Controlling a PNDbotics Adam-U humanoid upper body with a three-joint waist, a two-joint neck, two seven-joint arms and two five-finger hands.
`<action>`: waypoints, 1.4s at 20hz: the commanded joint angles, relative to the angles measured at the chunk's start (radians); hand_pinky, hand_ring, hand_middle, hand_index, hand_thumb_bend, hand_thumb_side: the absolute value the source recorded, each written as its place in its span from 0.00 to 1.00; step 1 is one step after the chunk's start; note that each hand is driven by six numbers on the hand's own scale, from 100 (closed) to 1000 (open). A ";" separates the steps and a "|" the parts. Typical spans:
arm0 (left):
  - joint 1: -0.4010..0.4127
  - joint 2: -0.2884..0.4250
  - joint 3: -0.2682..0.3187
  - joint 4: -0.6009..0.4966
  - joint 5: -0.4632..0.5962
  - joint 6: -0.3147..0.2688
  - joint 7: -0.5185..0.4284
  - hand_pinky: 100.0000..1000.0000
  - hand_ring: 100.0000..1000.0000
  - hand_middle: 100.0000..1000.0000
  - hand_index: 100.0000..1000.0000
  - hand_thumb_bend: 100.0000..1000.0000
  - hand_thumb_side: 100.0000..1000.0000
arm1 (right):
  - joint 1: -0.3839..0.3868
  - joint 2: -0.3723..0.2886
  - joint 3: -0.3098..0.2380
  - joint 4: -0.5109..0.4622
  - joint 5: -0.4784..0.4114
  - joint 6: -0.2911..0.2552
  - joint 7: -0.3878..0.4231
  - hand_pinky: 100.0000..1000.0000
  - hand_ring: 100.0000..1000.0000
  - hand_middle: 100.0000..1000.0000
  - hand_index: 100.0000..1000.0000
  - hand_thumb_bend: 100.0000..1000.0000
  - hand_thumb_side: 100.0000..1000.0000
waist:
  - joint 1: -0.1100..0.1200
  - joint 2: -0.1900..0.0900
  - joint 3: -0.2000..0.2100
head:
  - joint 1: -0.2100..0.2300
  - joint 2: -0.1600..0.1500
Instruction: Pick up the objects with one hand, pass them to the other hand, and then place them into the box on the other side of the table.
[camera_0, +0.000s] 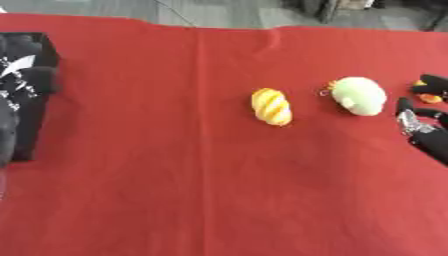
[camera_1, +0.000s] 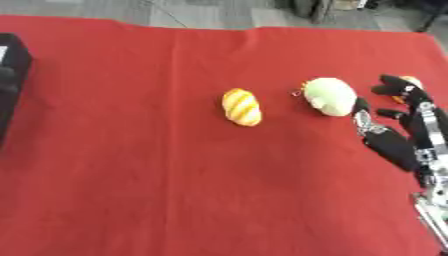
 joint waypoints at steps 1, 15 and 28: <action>-0.005 0.033 0.008 -0.023 -0.006 -0.002 0.001 0.58 0.62 0.74 0.78 0.00 0.80 | 0.023 -0.103 -0.040 -0.021 -0.024 0.044 -0.018 0.75 1.00 0.71 0.83 0.13 0.17 | 0.000 -0.022 -0.004 | -0.020 0.003; 0.005 0.073 0.000 -0.096 -0.011 0.004 -0.015 0.58 0.62 0.74 0.78 0.00 0.78 | 0.074 -0.288 -0.103 0.002 -0.070 0.213 -0.098 0.78 0.99 0.73 0.84 0.19 0.13 | 0.008 0.001 0.003 | -0.089 -0.012; -0.010 0.068 -0.008 -0.117 -0.012 -0.004 -0.026 0.58 0.62 0.74 0.78 0.00 0.79 | 0.011 -0.307 -0.125 0.174 -0.060 0.174 -0.117 0.77 0.99 0.74 0.87 0.14 0.27 | 0.007 0.041 0.034 | -0.128 -0.051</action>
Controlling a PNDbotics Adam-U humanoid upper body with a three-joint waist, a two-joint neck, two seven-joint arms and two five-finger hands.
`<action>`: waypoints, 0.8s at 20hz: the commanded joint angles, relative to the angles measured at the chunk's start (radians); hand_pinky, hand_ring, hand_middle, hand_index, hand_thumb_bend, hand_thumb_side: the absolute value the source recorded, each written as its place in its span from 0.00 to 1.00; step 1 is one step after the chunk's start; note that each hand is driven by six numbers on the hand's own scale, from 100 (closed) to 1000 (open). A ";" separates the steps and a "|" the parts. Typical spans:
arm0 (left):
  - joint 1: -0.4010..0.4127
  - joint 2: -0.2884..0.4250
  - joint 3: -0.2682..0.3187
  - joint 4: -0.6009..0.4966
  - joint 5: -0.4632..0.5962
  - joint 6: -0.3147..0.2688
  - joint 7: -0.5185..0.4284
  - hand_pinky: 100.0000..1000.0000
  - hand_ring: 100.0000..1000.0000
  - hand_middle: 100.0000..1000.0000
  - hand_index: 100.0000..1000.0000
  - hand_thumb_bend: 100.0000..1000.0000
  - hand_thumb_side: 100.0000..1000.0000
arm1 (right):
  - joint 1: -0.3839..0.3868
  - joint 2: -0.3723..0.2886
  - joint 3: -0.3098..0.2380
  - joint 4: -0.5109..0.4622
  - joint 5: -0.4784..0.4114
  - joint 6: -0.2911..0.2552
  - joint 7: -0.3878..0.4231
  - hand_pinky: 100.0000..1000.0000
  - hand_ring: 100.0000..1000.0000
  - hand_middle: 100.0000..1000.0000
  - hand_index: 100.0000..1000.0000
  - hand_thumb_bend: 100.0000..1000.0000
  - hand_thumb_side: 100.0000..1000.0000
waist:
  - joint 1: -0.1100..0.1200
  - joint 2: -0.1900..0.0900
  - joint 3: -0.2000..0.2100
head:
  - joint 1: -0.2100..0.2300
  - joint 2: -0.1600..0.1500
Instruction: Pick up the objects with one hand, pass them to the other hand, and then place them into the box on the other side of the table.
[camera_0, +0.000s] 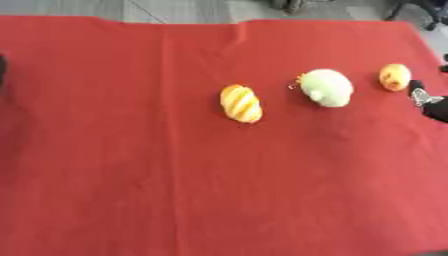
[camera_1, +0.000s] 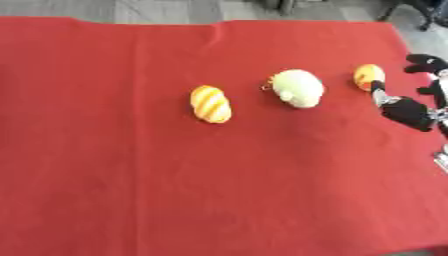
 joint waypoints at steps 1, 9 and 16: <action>-0.019 0.017 -0.003 -0.023 -0.005 -0.009 -0.005 0.58 0.62 0.74 0.78 0.00 0.79 | -0.018 -0.047 -0.026 0.037 0.004 -0.018 -0.012 0.77 0.99 0.74 0.87 0.14 0.27 | -0.002 -0.008 0.008 | -0.011 -0.025; -0.028 0.021 -0.013 -0.023 -0.010 -0.009 -0.018 0.58 0.62 0.74 0.78 0.00 0.79 | -0.032 -0.043 -0.042 0.126 -0.065 -0.044 -0.054 0.76 1.00 0.73 0.85 0.13 0.28 | -0.008 0.011 0.045 | -0.034 -0.038; -0.030 0.022 -0.015 -0.023 -0.005 -0.014 -0.025 0.58 0.62 0.74 0.78 0.00 0.79 | -0.049 -0.047 -0.039 0.185 -0.095 -0.067 -0.069 0.76 1.00 0.73 0.85 0.14 0.28 | -0.006 0.019 0.064 | -0.074 -0.042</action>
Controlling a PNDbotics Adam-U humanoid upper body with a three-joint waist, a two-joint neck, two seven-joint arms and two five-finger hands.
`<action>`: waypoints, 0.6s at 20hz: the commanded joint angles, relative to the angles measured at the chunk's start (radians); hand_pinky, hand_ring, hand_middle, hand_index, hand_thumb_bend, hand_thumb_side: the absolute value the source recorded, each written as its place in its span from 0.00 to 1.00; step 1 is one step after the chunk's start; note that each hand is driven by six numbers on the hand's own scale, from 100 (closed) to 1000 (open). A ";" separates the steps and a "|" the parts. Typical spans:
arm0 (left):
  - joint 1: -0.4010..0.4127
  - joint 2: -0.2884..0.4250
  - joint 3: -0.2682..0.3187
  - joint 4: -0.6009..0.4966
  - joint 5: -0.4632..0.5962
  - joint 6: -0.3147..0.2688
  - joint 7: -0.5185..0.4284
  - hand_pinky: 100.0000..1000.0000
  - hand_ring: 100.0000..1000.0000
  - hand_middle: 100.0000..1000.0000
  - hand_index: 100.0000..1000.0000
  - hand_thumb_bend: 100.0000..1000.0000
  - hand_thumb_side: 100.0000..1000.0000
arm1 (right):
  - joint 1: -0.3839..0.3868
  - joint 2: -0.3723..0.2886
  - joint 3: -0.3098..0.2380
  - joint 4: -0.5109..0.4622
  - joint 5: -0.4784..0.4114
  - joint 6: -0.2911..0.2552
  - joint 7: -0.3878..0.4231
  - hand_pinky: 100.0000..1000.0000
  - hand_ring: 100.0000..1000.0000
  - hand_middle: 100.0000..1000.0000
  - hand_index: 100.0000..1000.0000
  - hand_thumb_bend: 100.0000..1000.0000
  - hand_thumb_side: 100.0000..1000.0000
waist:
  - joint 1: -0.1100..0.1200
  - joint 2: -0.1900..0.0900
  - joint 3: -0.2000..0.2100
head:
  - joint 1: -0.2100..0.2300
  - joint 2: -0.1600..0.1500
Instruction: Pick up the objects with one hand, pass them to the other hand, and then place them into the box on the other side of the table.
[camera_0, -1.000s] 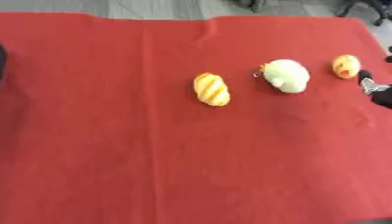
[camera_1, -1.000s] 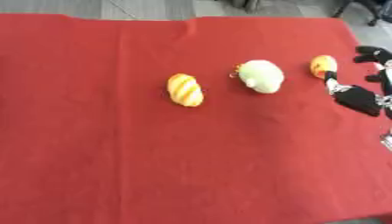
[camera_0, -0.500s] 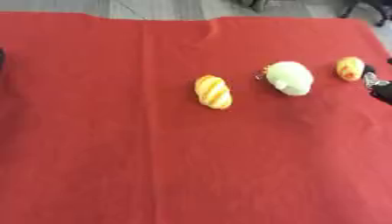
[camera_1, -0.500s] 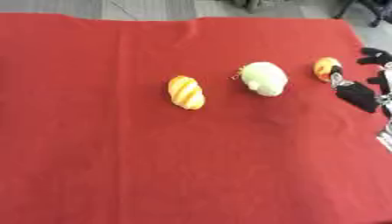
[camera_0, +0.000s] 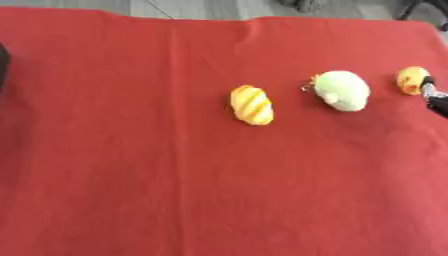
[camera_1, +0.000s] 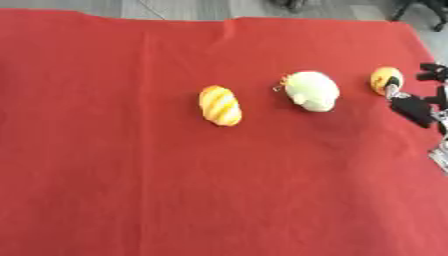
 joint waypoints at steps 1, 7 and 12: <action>-0.014 0.022 0.003 -0.018 -0.003 -0.004 -0.006 0.58 0.62 0.74 0.78 0.00 0.79 | -0.011 -0.042 -0.014 0.017 -0.013 -0.010 -0.006 0.76 1.00 0.73 0.86 0.14 0.28 | 0.003 -0.016 0.003 | -0.040 -0.017; -0.019 0.020 -0.001 -0.018 -0.005 -0.005 -0.010 0.58 0.62 0.74 0.78 0.00 0.79 | -0.027 -0.045 -0.011 0.047 -0.023 -0.027 -0.012 0.76 1.00 0.73 0.85 0.14 0.29 | 0.006 -0.006 0.014 | -0.073 -0.021; -0.023 0.016 -0.005 -0.018 -0.004 -0.005 -0.015 0.58 0.62 0.74 0.78 0.00 0.80 | -0.038 -0.049 -0.004 0.063 -0.023 -0.036 -0.017 0.76 1.00 0.73 0.85 0.14 0.33 | 0.005 -0.002 0.027 | -0.072 -0.043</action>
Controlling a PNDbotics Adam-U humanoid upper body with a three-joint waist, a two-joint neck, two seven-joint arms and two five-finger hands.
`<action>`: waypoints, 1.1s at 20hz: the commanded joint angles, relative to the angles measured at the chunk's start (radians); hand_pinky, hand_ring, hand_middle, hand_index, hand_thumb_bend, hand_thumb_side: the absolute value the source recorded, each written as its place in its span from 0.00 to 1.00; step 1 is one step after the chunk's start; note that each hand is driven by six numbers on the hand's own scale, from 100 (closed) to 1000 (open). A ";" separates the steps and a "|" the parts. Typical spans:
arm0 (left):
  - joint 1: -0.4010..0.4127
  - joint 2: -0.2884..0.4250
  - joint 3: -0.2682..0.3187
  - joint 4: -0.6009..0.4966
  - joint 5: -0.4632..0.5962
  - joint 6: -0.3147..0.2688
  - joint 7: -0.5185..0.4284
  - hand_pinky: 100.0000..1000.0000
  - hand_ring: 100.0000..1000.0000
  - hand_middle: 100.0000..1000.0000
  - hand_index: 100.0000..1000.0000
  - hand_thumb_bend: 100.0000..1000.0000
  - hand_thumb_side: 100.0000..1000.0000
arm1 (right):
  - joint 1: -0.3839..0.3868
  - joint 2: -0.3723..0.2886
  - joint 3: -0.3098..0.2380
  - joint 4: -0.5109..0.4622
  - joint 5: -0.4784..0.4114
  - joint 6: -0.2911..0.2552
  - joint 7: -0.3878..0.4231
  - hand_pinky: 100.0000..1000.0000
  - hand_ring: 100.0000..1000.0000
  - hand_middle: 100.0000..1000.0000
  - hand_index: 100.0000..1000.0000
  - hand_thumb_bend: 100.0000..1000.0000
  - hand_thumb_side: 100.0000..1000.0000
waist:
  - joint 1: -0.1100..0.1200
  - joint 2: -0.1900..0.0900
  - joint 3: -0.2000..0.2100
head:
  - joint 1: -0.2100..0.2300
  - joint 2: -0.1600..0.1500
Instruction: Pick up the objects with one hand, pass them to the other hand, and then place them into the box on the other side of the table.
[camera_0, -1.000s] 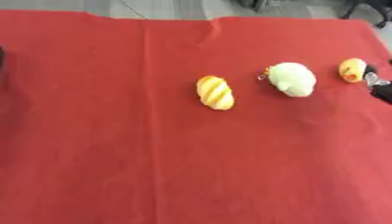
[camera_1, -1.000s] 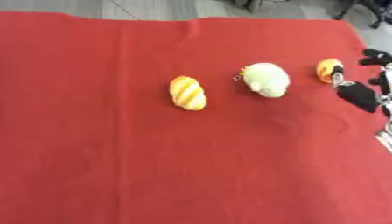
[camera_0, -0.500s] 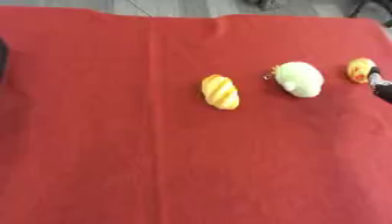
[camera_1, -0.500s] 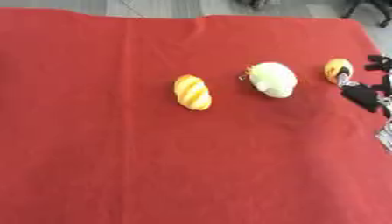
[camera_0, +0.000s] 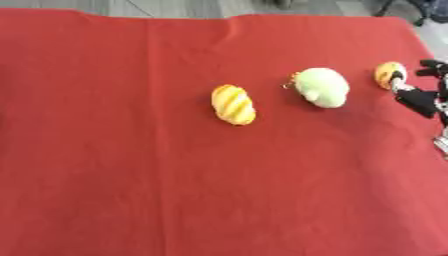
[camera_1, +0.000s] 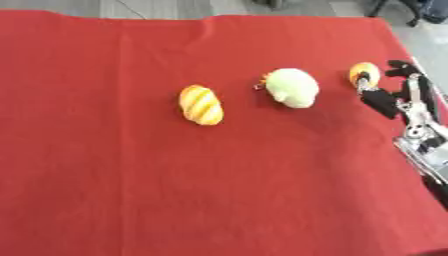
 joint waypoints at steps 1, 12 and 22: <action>-0.015 0.016 0.001 -0.018 -0.004 -0.001 -0.006 0.58 0.62 0.74 0.78 0.00 0.80 | -0.009 -0.049 -0.008 0.005 0.000 -0.007 -0.001 0.76 1.00 0.74 0.86 0.13 0.32 | 0.001 -0.018 0.003 | -0.004 -0.024; -0.011 0.018 -0.003 -0.018 -0.004 0.004 -0.009 0.58 0.62 0.74 0.78 0.00 0.80 | -0.017 -0.049 -0.008 0.016 0.041 0.033 0.019 0.77 1.00 0.74 0.86 0.19 0.27 | -0.004 -0.018 0.005 | -0.007 -0.021; -0.009 0.016 -0.005 -0.018 -0.006 0.005 -0.010 0.58 0.62 0.74 0.78 0.00 0.80 | -0.016 -0.045 -0.014 0.021 0.023 0.052 -0.021 0.76 1.00 0.74 0.85 0.20 0.24 | 0.000 -0.013 0.011 | -0.023 -0.018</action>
